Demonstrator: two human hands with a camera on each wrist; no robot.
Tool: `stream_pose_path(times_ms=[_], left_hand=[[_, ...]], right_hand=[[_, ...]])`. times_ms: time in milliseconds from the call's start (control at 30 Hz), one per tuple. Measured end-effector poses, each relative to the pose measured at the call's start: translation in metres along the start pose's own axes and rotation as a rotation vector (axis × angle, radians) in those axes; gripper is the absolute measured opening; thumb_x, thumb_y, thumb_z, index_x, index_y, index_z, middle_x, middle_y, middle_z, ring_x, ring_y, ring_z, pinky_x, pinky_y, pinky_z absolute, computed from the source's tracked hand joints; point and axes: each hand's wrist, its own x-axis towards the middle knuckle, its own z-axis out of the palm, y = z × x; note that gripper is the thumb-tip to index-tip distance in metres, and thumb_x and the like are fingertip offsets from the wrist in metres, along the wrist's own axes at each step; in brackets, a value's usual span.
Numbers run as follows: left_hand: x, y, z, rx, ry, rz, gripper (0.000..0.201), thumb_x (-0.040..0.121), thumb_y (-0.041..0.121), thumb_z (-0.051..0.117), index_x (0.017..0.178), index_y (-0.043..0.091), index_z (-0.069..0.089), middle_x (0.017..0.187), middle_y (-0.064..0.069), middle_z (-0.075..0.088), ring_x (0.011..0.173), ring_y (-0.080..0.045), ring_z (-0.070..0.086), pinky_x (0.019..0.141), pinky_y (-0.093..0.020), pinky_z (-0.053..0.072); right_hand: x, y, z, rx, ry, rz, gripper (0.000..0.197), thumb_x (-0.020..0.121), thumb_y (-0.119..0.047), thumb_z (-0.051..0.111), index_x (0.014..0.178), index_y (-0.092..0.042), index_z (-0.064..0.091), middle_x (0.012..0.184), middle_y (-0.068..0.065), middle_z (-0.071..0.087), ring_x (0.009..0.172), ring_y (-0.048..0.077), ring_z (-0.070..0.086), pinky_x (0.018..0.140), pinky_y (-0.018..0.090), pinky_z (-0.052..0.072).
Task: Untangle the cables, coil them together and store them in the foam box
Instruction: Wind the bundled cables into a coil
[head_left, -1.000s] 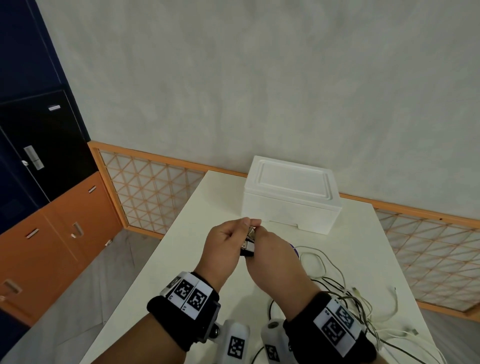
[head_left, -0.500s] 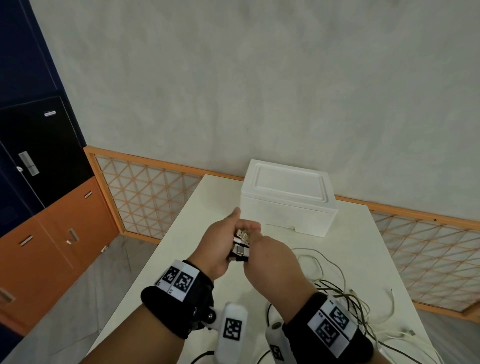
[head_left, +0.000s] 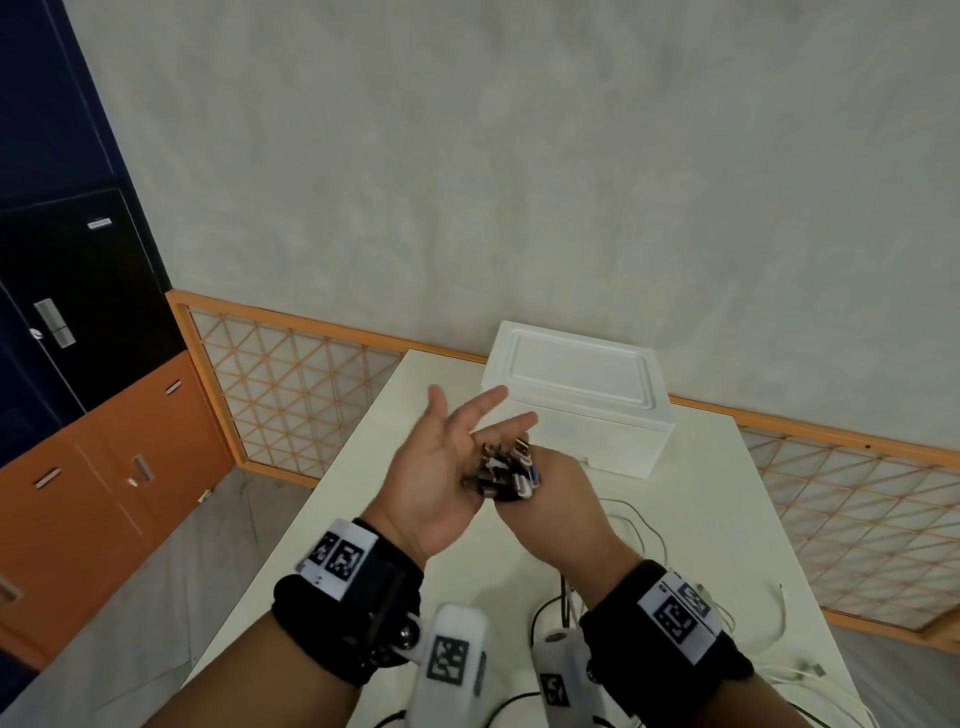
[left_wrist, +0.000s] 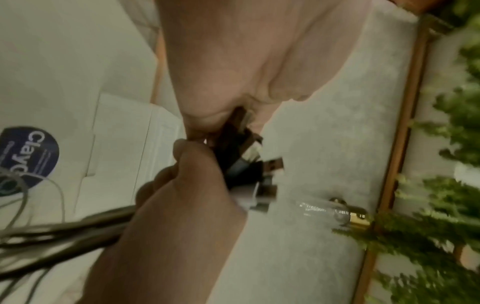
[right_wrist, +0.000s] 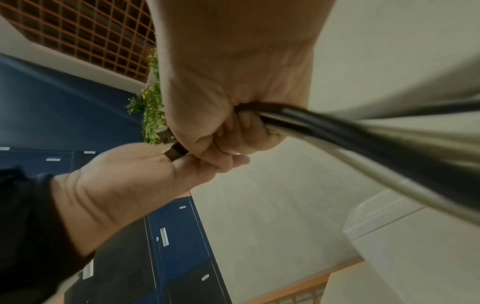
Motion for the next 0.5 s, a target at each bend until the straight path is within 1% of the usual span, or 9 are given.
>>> stream_pose_path(times_ms=[33,67,100,167,200,233,333,400,500], left_hand=[[0.001,0.004,-0.003,-0.079,-0.006,-0.007,0.075,0.091,0.068,0.015,0.135,0.018,0.051,0.129,-0.014,0.062,0.124,-0.025,0.053,0.106,-0.042,0.037],[0.002,0.007,-0.005,-0.097,-0.003,-0.007,0.078,0.090,0.069,0.015,0.136,0.017,0.050,0.130,-0.015,0.061,0.127,-0.027,0.051,0.110,-0.045,0.032],[0.003,0.007,-0.007,-0.079,0.007,-0.006,0.079,0.090,0.069,0.013,0.136,0.016,0.050,0.131,-0.013,0.061,0.129,-0.026,0.049,0.111,-0.046,0.030],[0.006,0.006,-0.007,-0.019,0.016,-0.015,0.080,0.090,0.069,0.012,0.134,0.017,0.052,0.132,-0.010,0.060,0.131,-0.024,0.045,0.112,-0.044,0.028],[0.005,0.005,-0.006,0.003,0.012,-0.024,0.080,0.089,0.070,0.012,0.133,0.018,0.054,0.132,-0.008,0.061,0.132,-0.023,0.045,0.112,-0.044,0.027],[0.006,0.003,-0.005,0.022,0.007,-0.032,0.080,0.089,0.070,0.013,0.132,0.017,0.055,0.131,-0.007,0.062,0.131,-0.021,0.045,0.113,-0.043,0.027],[0.004,-0.002,-0.002,0.110,0.014,-0.020,0.077,0.089,0.068,0.016,0.127,0.018,0.059,0.124,-0.003,0.066,0.127,-0.015,0.049,0.111,-0.041,0.031],[0.003,-0.003,0.001,0.200,0.029,0.013,0.075,0.088,0.067,0.017,0.126,0.019,0.060,0.122,0.000,0.067,0.126,-0.012,0.050,0.109,-0.038,0.033],[0.002,-0.005,0.005,0.330,0.061,0.080,0.070,0.083,0.065,0.023,0.121,0.023,0.064,0.120,0.005,0.069,0.124,-0.007,0.052,0.109,-0.034,0.033]], right_hand=[[0.001,0.000,-0.001,0.095,0.029,0.010,0.032,0.081,-0.007,0.053,0.058,-0.025,0.040,0.054,-0.005,0.045,0.054,0.010,0.045,0.048,0.018,0.031],[0.000,0.000,0.000,0.178,0.048,0.018,0.033,0.079,-0.005,0.056,0.057,-0.025,0.042,0.051,-0.004,0.047,0.052,0.008,0.046,0.047,0.015,0.033],[-0.001,0.000,0.002,0.249,0.053,0.016,0.033,0.077,-0.003,0.057,0.056,-0.024,0.044,0.050,-0.005,0.048,0.051,0.007,0.046,0.047,0.013,0.033],[-0.004,0.000,0.007,0.335,0.032,0.020,0.025,0.076,-0.001,0.059,0.059,-0.016,0.050,0.049,-0.005,0.048,0.050,0.007,0.045,0.046,0.011,0.032],[-0.004,0.000,0.009,0.360,0.022,0.022,0.023,0.077,-0.001,0.059,0.060,-0.014,0.050,0.048,-0.005,0.047,0.050,0.007,0.044,0.046,0.011,0.032],[-0.004,0.000,0.010,0.381,0.011,0.022,0.024,0.077,0.000,0.059,0.060,-0.015,0.049,0.047,-0.006,0.047,0.048,0.006,0.044,0.045,0.011,0.031],[-0.005,-0.001,0.012,0.388,-0.006,0.036,0.034,0.077,0.000,0.057,0.056,-0.022,0.042,0.046,-0.014,0.050,0.044,0.004,0.043,0.044,0.013,0.031],[-0.006,-0.002,0.012,0.356,0.009,0.018,0.037,0.077,-0.001,0.057,0.056,-0.026,0.040,0.048,-0.016,0.050,0.045,0.004,0.043,0.044,0.013,0.032],[-0.008,-0.005,0.012,0.290,0.018,-0.037,0.042,0.076,-0.001,0.057,0.056,-0.032,0.038,0.049,-0.012,0.047,0.049,0.005,0.045,0.047,0.014,0.032]])
